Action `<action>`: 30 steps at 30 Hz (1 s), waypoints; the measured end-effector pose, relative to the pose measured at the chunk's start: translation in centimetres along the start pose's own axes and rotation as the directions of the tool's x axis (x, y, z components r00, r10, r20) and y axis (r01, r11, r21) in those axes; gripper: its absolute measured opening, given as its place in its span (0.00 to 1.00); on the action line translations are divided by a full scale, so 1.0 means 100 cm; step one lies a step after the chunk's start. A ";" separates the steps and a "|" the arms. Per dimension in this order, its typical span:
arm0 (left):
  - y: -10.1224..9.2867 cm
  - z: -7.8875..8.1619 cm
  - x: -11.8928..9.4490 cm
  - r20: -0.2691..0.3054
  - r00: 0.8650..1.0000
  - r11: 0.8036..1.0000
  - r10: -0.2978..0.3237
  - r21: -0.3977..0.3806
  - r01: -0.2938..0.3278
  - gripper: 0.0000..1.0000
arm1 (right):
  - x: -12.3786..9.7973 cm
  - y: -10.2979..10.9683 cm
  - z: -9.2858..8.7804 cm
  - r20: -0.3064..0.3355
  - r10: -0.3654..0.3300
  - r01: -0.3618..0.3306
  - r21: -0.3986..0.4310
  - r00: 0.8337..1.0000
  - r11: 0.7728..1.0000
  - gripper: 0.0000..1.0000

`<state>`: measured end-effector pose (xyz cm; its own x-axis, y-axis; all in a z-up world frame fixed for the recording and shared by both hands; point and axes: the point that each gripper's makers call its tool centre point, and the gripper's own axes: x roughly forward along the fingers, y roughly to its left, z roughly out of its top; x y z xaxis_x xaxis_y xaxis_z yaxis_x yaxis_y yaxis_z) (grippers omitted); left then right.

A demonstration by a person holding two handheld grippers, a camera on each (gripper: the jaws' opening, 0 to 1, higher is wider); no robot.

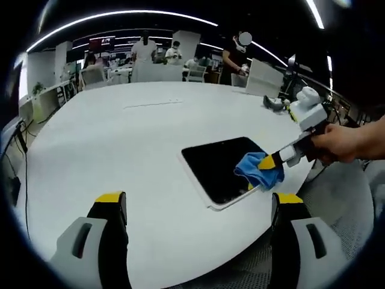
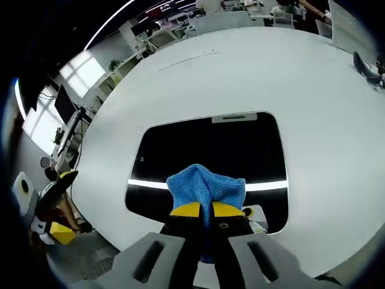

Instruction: Wipe the mirror surface with the cleaning cloth until all visible marks leave the cleaned area.

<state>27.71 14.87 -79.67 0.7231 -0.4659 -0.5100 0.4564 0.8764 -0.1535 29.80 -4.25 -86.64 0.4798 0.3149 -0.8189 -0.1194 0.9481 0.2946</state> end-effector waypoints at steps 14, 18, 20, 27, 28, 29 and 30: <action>0.010 -0.012 0.001 -0.022 0.999 0.992 0.043 0.122 -0.040 0.99 | -0.004 0.002 -0.009 -0.005 -0.003 0.003 -0.011 1.000 1.000 0.00; 0.011 -0.014 0.001 -0.025 0.998 0.990 0.049 0.136 -0.045 0.99 | -0.003 0.002 -0.009 -0.003 -0.004 0.003 -0.028 1.000 1.000 0.00; 0.013 -0.014 0.000 -0.023 0.998 0.991 0.053 0.122 -0.050 0.99 | -0.003 0.002 -0.009 -0.008 -0.003 0.002 -0.035 1.000 0.999 0.00; 0.015 -0.015 -0.001 -0.021 0.998 0.993 0.063 0.097 -0.061 0.99 | -0.004 0.001 -0.008 -0.013 0.030 -0.030 0.000 0.999 1.000 0.00; 0.015 -0.015 -0.001 -0.020 0.998 0.994 0.062 0.096 -0.060 0.99 | -0.004 0.000 -0.008 -0.008 0.033 -0.033 0.002 0.999 0.999 0.00; 0.014 -0.014 -0.001 -0.020 0.998 0.993 0.061 0.097 -0.059 0.99 | -0.004 0.000 -0.008 -0.006 0.034 -0.034 0.000 0.999 0.999 0.00; 0.015 -0.015 0.000 -0.027 0.998 0.992 0.064 0.107 -0.061 0.99 | -0.004 0.000 -0.007 -0.003 0.034 -0.034 -0.007 0.999 0.999 0.00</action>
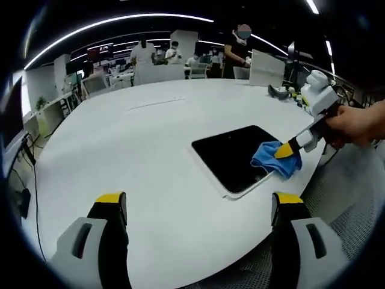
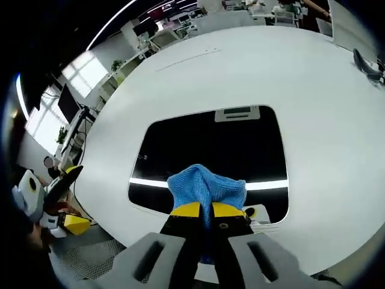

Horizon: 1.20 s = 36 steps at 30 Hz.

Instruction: Wipe the mirror surface with the cleaning cloth until all visible marks leave the cleaned area.

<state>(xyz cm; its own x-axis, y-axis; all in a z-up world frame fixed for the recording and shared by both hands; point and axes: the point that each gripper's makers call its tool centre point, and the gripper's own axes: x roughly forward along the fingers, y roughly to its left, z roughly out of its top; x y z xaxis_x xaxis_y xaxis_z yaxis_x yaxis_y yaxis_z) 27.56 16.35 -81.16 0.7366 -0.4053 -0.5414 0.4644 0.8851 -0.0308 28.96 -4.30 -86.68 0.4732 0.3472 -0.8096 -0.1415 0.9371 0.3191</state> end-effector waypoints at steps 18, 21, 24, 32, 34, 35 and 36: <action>-0.005 -0.001 0.001 -0.011 1.000 1.000 -0.016 0.001 0.016 0.99 | -0.012 -0.034 0.004 0.016 -0.039 0.039 0.016 0.999 0.999 0.00; -0.005 -0.002 0.001 -0.016 1.000 1.000 -0.017 -0.015 0.017 0.99 | -0.015 -0.043 0.004 0.019 -0.045 0.044 0.025 0.999 0.999 0.00; -0.006 -0.001 0.001 -0.013 1.000 0.999 -0.022 -0.030 0.021 0.99 | -0.019 -0.054 0.005 0.019 -0.056 0.056 0.039 0.998 0.998 0.00; -0.003 0.001 0.000 0.000 1.000 0.999 -0.007 -0.048 0.007 0.99 | -0.013 -0.054 0.014 0.022 -0.083 0.083 -0.005 0.996 0.997 0.00; -0.003 0.000 0.000 -0.002 1.000 0.999 -0.012 -0.041 0.012 0.99 | -0.009 -0.054 0.021 0.026 -0.088 0.088 -0.007 0.996 0.996 0.00; -0.004 0.000 0.001 -0.004 1.000 0.999 -0.014 -0.037 0.013 0.99 | -0.007 -0.055 0.026 0.032 -0.092 0.092 -0.014 0.995 0.996 0.00; -0.004 0.000 0.001 -0.005 1.000 0.999 -0.014 -0.031 0.014 0.99 | -0.005 -0.056 0.029 0.034 -0.093 0.094 -0.015 0.995 0.995 0.00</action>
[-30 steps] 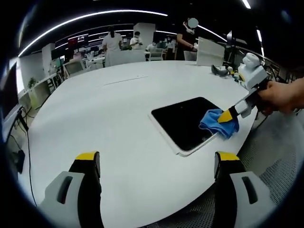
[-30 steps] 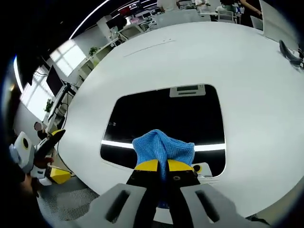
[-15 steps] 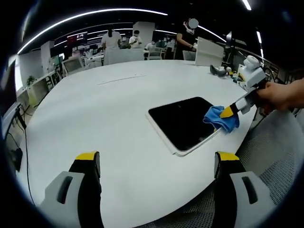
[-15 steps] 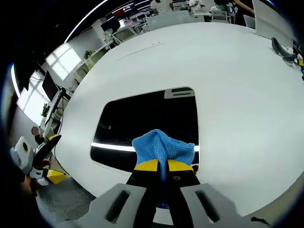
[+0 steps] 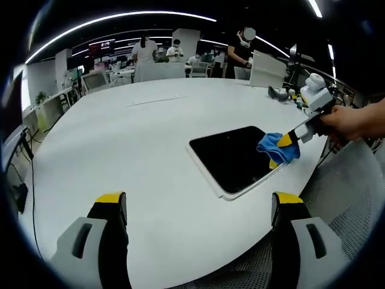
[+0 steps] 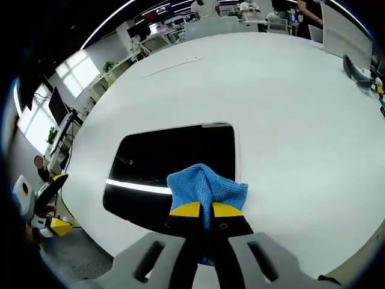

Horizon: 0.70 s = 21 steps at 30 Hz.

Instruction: Wipe the mirror surface with the cleaning cloth until all visible marks leave the cleaned area.

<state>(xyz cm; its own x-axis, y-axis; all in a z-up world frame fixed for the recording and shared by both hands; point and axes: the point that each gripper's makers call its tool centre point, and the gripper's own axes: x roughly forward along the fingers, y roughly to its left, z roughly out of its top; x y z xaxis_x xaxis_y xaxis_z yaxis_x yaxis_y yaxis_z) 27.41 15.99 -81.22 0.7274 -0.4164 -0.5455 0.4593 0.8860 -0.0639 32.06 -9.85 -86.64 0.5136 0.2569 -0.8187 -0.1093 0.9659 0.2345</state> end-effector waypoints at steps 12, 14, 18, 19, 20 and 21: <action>0.003 -0.001 0.000 0.002 1.000 1.000 0.002 -0.010 -0.002 0.99 | 0.028 -0.009 0.046 0.024 -0.033 0.034 -0.018 0.999 0.999 0.00; 0.003 -0.003 0.001 -0.006 1.000 1.000 0.000 0.001 0.000 0.99 | 0.033 -0.010 0.054 0.038 -0.045 0.047 -0.063 0.998 0.997 0.00; 0.004 -0.004 0.002 -0.011 1.000 1.000 0.000 0.012 0.000 0.99 | 0.040 -0.012 0.065 0.043 -0.049 0.051 -0.064 0.998 0.997 0.00; 0.004 -0.004 0.002 -0.013 1.000 1.000 0.001 0.009 -0.001 0.99 | 0.042 -0.012 0.068 0.043 -0.049 0.051 -0.059 0.998 0.997 0.00; 0.005 -0.004 0.002 -0.011 1.000 1.000 0.004 0.004 -0.004 0.99 | 0.044 -0.014 0.070 0.042 -0.049 0.052 -0.058 0.998 0.997 0.00; 0.006 -0.004 0.002 -0.010 1.000 1.000 0.006 0.002 -0.006 0.99 | 0.046 -0.014 0.072 0.042 -0.051 0.053 -0.059 0.998 0.997 0.00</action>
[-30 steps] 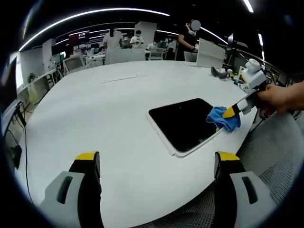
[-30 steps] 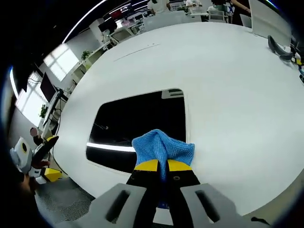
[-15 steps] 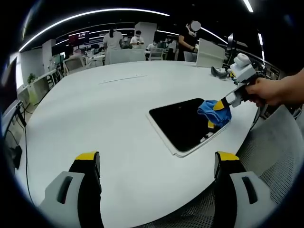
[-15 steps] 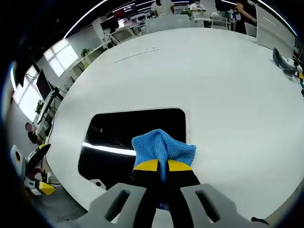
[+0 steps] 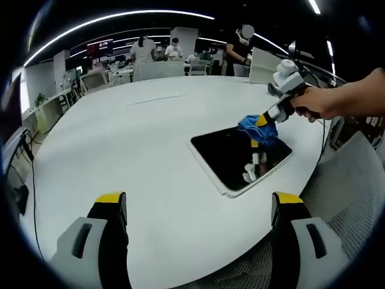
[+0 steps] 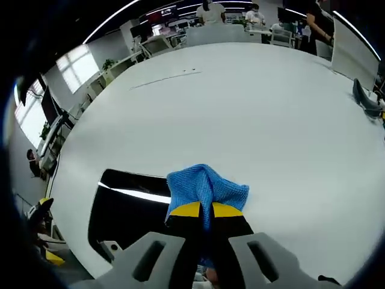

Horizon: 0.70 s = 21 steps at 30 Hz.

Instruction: Wipe the mirror surface with the cleaning cloth until all visible marks leave the cleaned area.

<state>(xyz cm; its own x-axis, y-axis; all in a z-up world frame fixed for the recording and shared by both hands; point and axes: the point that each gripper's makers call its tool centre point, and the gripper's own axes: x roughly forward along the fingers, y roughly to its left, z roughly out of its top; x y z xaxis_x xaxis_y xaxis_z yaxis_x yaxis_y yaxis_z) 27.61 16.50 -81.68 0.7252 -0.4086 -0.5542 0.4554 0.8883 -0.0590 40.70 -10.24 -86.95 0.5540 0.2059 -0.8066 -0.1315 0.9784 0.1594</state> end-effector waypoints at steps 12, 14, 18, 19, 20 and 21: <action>0.005 0.002 -0.001 0.015 1.000 1.000 0.016 -0.017 -0.016 0.99 | 0.012 -0.001 0.015 0.008 0.000 0.000 -0.016 1.000 1.000 0.00; 0.005 0.004 -0.001 0.023 1.000 1.000 0.014 -0.017 -0.014 0.99 | 0.012 -0.002 0.017 0.007 0.010 -0.011 0.022 1.000 1.000 0.00; 0.005 0.002 -0.001 0.014 1.000 1.000 0.015 -0.012 -0.015 0.99 | -0.020 -0.012 0.039 0.128 0.058 -0.073 0.115 0.990 0.991 0.00; 0.005 0.003 -0.001 0.019 1.000 1.000 0.016 -0.015 -0.016 0.99 | -0.029 -0.019 0.039 0.130 0.039 -0.050 0.087 0.991 0.995 0.00; 0.005 0.003 -0.001 0.021 1.000 1.000 0.017 -0.015 -0.017 0.99 | -0.038 -0.029 0.040 0.144 0.026 -0.032 0.039 0.989 0.999 0.00; 0.005 0.003 -0.001 0.021 1.000 1.000 0.015 -0.015 -0.015 0.99 | -0.045 -0.040 0.039 0.147 0.008 -0.016 0.053 0.989 0.998 0.00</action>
<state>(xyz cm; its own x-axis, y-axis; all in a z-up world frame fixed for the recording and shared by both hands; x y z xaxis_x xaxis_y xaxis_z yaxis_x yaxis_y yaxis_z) 27.95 16.92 -81.40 0.7430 -0.3992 -0.5373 0.4364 0.8975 -0.0634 41.90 -14.98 -81.71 0.6678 0.2144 -0.7128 -0.0966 0.9745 0.2026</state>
